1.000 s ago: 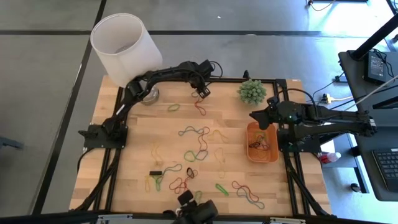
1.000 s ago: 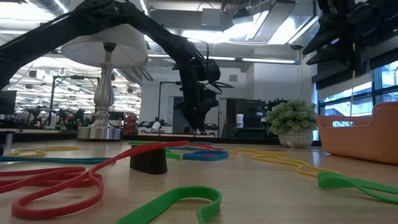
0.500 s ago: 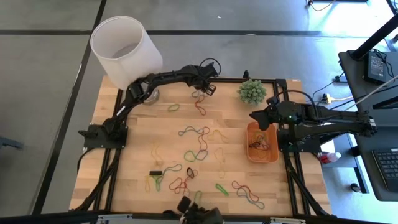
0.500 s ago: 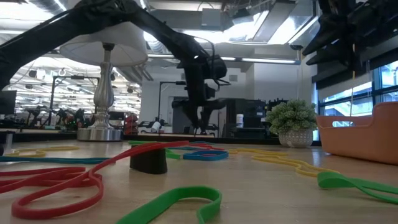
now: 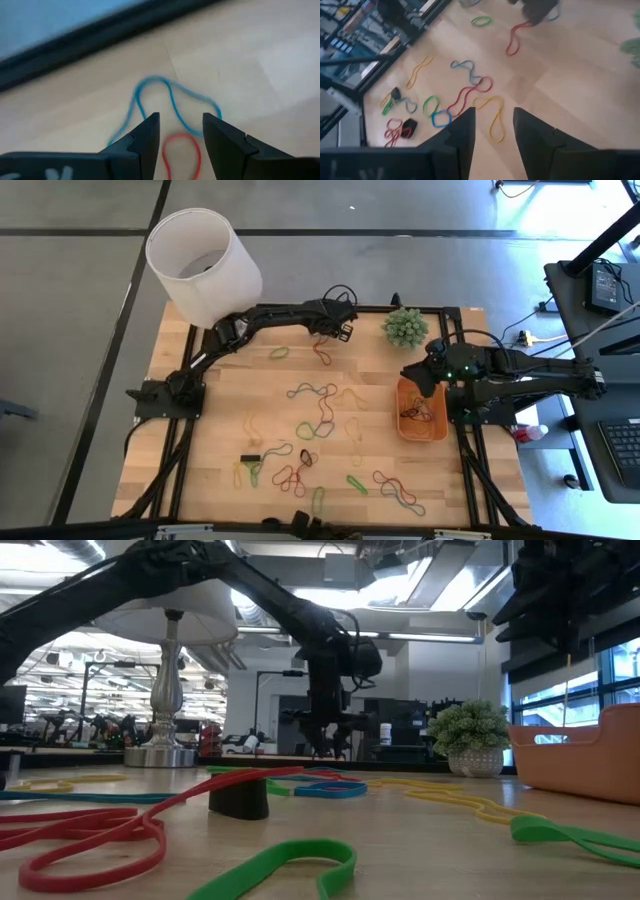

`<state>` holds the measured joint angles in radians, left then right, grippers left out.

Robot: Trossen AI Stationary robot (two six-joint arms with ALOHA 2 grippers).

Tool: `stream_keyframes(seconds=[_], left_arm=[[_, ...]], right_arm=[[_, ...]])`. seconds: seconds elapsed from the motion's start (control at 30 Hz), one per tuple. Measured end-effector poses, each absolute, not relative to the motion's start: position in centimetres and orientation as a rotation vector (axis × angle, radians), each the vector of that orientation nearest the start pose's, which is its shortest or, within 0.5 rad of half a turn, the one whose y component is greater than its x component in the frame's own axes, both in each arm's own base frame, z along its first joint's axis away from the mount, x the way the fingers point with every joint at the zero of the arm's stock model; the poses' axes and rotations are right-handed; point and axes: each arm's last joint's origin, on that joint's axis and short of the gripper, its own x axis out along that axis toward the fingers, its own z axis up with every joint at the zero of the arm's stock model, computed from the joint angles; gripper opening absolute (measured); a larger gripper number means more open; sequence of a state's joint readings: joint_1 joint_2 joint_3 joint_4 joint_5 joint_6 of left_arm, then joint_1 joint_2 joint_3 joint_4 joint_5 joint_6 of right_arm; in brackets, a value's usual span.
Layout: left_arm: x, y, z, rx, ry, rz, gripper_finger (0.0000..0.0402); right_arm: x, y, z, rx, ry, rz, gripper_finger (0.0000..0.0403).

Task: Pick and place rubber bands into bin
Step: Put the red rubber band into the orange bin

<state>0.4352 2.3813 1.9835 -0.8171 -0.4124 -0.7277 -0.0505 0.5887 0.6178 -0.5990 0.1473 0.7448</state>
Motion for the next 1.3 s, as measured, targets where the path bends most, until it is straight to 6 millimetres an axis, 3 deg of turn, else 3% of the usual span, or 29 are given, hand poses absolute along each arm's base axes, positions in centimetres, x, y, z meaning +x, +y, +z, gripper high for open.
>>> stream_keyframes(seconds=[0.13,0.33,0.53,0.8,1.3], left_arm=[[44.5,21.9,15.9,-0.614,0.854,1.206,0.0143],[44.0,21.7,15.7,-0.746,0.857,1.253,0.0143],[44.0,21.1,15.6,-0.772,0.871,1.267,0.0143],[42.2,23.4,14.9,-0.926,0.947,1.274,0.0143],[41.1,25.2,14.9,-1.159,0.986,1.154,0.0137]], right_arm=[[12.3,-1.0,26.3,0.673,0.504,-0.375,0.0135],[11.8,-0.8,26.0,0.66,0.573,-0.34,0.0135],[11.1,-0.7,25.9,0.617,0.602,-0.32,0.0135],[10.2,-0.6,25.8,0.604,0.63,-0.284,0.0135],[10.1,-0.6,25.8,0.601,0.627,-0.281,0.0135]])
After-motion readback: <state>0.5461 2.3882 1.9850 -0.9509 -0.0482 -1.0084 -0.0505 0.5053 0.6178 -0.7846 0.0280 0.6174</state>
